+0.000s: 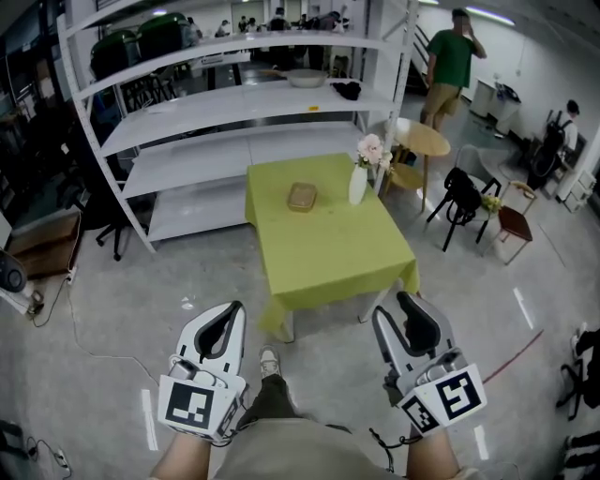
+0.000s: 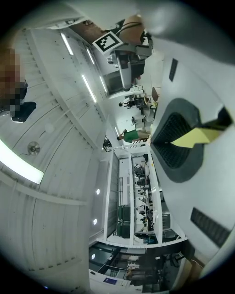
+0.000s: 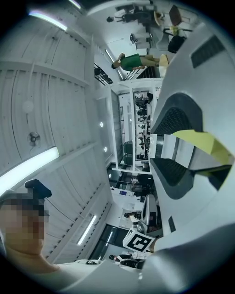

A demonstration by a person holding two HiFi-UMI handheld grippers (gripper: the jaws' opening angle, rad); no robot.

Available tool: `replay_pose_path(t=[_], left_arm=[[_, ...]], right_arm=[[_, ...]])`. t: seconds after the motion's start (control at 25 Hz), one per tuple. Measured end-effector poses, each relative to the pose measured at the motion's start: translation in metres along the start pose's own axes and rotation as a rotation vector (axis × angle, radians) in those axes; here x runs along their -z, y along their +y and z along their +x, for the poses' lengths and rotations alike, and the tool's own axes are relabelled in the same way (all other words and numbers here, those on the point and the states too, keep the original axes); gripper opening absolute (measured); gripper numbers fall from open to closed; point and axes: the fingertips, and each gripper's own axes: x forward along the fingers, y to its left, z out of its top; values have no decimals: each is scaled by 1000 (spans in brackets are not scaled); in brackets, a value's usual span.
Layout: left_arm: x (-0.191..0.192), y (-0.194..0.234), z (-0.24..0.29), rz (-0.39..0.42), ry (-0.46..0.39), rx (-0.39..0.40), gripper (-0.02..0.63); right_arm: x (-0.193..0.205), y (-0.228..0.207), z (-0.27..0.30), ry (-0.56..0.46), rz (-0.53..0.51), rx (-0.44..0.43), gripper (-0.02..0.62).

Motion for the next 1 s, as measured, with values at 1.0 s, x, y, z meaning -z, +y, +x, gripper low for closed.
replay_pose_path(t=[1.0], left_arm=[[50, 107, 134, -15, 17, -7, 6]], right_arm=[[58, -50, 167, 78, 20, 0, 161]])
